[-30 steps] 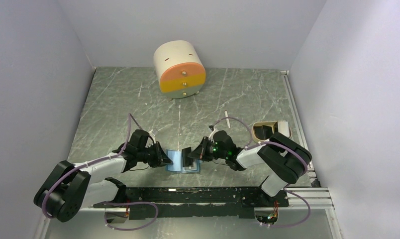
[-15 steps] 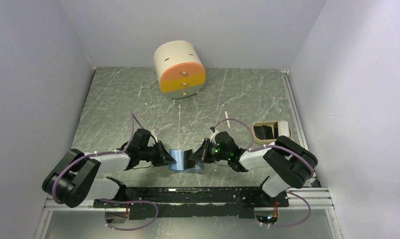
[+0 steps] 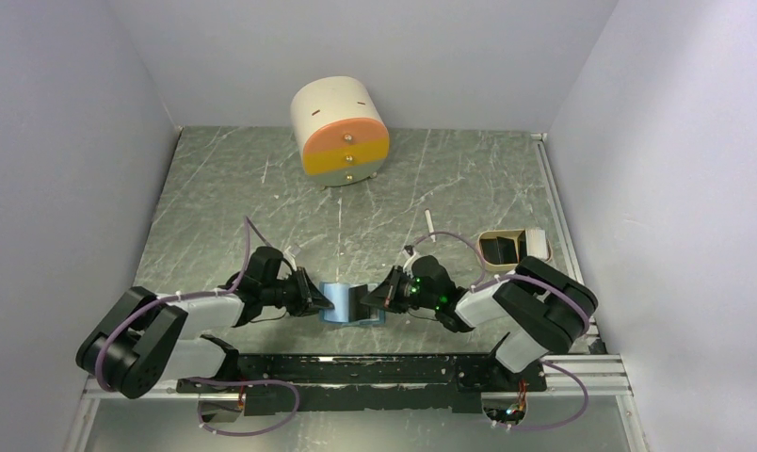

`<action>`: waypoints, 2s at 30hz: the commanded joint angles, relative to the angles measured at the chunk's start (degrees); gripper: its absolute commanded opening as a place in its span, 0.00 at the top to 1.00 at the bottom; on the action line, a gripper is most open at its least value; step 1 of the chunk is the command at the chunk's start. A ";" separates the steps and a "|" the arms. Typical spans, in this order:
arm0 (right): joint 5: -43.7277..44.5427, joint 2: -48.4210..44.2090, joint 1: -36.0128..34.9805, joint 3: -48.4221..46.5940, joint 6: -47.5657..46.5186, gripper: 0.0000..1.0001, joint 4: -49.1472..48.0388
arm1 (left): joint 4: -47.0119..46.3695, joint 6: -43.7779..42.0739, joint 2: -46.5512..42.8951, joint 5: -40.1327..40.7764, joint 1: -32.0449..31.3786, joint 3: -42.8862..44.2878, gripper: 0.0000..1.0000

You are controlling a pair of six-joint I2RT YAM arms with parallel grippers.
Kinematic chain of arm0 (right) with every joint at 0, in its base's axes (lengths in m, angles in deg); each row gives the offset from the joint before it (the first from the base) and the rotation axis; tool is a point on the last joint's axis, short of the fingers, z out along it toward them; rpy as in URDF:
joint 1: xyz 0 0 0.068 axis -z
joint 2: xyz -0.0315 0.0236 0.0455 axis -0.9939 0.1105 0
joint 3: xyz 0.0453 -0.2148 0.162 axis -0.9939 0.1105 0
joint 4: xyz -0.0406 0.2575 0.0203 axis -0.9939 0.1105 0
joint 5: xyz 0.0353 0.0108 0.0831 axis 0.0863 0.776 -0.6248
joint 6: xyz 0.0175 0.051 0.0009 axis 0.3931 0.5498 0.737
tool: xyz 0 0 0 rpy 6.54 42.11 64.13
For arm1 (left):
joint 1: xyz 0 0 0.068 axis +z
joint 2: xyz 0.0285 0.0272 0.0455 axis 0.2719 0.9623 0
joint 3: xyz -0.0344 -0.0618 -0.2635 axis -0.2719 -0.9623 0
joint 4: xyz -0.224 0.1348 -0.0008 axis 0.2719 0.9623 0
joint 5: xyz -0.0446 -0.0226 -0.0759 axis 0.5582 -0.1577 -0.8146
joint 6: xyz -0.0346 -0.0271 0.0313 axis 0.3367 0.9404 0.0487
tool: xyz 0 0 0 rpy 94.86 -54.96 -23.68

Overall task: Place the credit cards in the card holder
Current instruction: Insert the credit card into the card holder.

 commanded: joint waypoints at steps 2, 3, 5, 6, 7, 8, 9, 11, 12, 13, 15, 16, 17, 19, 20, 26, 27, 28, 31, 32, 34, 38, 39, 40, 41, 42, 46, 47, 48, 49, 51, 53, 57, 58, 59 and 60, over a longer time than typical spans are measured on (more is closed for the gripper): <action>0.47 1.66 -0.31 -0.32 2.25 1.00 -6.42 | -1.64 -0.40 1.23 -0.95 0.12 -0.62 0.81; 0.03 2.16 -0.33 -0.38 2.57 1.00 -7.16 | -1.33 -0.49 1.19 -0.85 0.12 -0.49 0.80; -0.79 3.57 -0.35 -0.63 2.98 1.00 -8.31 | -1.00 -0.65 0.97 -0.73 0.19 -0.30 0.78; -1.13 4.36 -0.39 -0.47 3.66 1.00 -9.36 | -0.82 -0.73 0.93 -0.64 0.14 -0.15 0.76; -1.56 5.19 -0.45 -0.17 4.20 1.00 -11.29 | -0.50 -0.89 0.85 -0.53 0.20 0.19 0.75; -1.86 5.93 -0.38 0.12 4.81 1.00 -13.17 | -0.17 -1.10 0.78 -0.53 0.16 0.33 0.74; -2.08 6.56 -0.42 0.33 5.24 1.00 -14.40 | 0.00 -1.13 0.71 -0.48 0.15 0.43 0.73; -2.14 7.35 -0.39 0.39 5.35 0.99 -15.15 | 0.48 -1.22 0.18 -0.62 0.15 0.45 0.71; -1.98 7.54 -0.39 0.42 5.12 0.95 -14.86 | 0.49 -1.22 -0.23 -0.79 0.19 0.37 0.69; -1.75 7.59 -0.39 0.28 4.84 0.91 -14.01 | 0.06 -1.22 -0.83 -1.12 0.15 0.18 0.67; -1.10 7.34 -0.43 -0.20 3.85 0.85 -11.58 | -0.46 -1.14 -1.97 -1.71 0.13 -0.14 0.64; -0.78 7.00 -0.45 -0.60 3.30 0.81 -9.67 | -0.49 -1.15 -2.42 -1.72 0.15 -0.27 0.63; -0.40 6.54 -0.46 -1.10 2.72 0.77 -7.40 | -0.93 -0.99 -2.65 -1.90 0.13 -0.52 0.64; 0.98 5.13 -0.73 -2.10 1.80 0.73 -2.64 | -1.95 -0.64 -2.28 -2.36 0.09 -0.98 0.66; 1.84 4.53 -0.90 -2.42 1.29 0.73 -0.82 | -2.47 -0.53 -1.94 -2.56 0.08 -1.10 0.66; 2.69 3.65 -1.39 -3.79 -0.52 0.67 4.65 | -3.85 -0.35 -0.17 -2.92 0.09 -1.41 0.67; 3.08 3.31 -1.49 -4.13 -0.95 0.65 6.15 | -3.53 -0.61 -0.09 -2.89 0.08 -1.28 0.67; 3.77 2.77 -1.65 -4.44 -1.52 0.64 7.95 | -3.11 -0.84 -0.05 -2.74 0.16 -1.16 0.67; 5.30 1.29 -2.12 -5.24 -3.02 0.61 12.83 | -2.11 -1.61 -0.05 -2.29 0.14 -0.88 0.67; 5.48 0.83 -2.13 -5.38 -3.27 0.61 13.70 | -2.08 -1.70 -0.04 -2.37 0.13 -0.83 0.67; 6.40 -0.05 -2.55 -5.64 -3.79 0.59 15.74 | -2.07 -1.88 0.24 -2.35 0.16 -0.65 0.67; 7.75 -0.64 -3.16 -6.71 -4.88 0.58 19.00 | -2.49 -1.93 0.63 -2.70 0.09 -0.75 0.67; 7.87 -0.61 -3.18 -6.87 -4.93 0.58 19.26 | -2.51 -1.89 0.54 -2.65 0.10 -0.90 0.67; 7.85 -0.39 -3.27 -6.78 -4.81 0.57 19.11 | -2.47 -1.78 0.30 -2.53 0.12 -1.07 0.67; 7.57 -0.15 -3.33 -6.63 -4.68 0.57 18.63 | -2.32 -1.80 0.04 -2.51 0.13 -1.12 0.67; 7.22 0.20 -3.34 -6.50 -4.53 0.59 18.01 | -2.07 -1.88 -0.18 -2.38 0.16 -1.09 0.67; 7.08 -0.02 -3.33 -5.91 -4.53 0.67 17.08 | 2.25 -3.39 -1.63 -1.03 0.17 0.23 0.66; 7.39 -0.70 -3.34 -5.86 -4.79 0.69 17.37 | 3.71 -3.82 -2.42 -0.38 0.17 0.60 0.65; 7.78 -1.16 -3.36 -5.83 -5.00 0.72 17.66 | 5.06 -4.20 -3.27 0.36 0.17 0.89 0.64; 7.97 -1.51 -3.36 -5.72 -5.24 0.75 17.60 | 5.99 -4.33 -4.30 0.68 0.17 0.99 0.63; 7.95 -1.33 -3.35 -5.79 -5.75 0.83 17.41 | 7.20 -4.34 -6.23 0.86 0.17 1.21 0.60; 7.56 -0.37 -3.20 -5.89 -6.10 0.91 17.11 | 7.88 -4.15 -7.56 0.76 0.17 1.41 0.59; 7.40 0.22 -3.18 -4.99 -6.02 0.98 15.88 | 7.89 -3.69 -8.67 0.17 0.26 1.12 0.63; 7.59 0.10 -3.26 -4.93 -6.18 0.98 16.29 | 8.39 -3.71 -8.88 0.37 0.40 1.07 0.63; 7.88 -0.06 -3.24 -5.11 -6.53 0.99 16.98 | 8.87 -3.86 -9.21 0.66 0.50 1.07 0.64; 8.30 -0.24 -3.19 -5.22 -6.88 0.99 17.64 | 9.72 -3.90 -9.64 1.06 0.56 1.10 0.65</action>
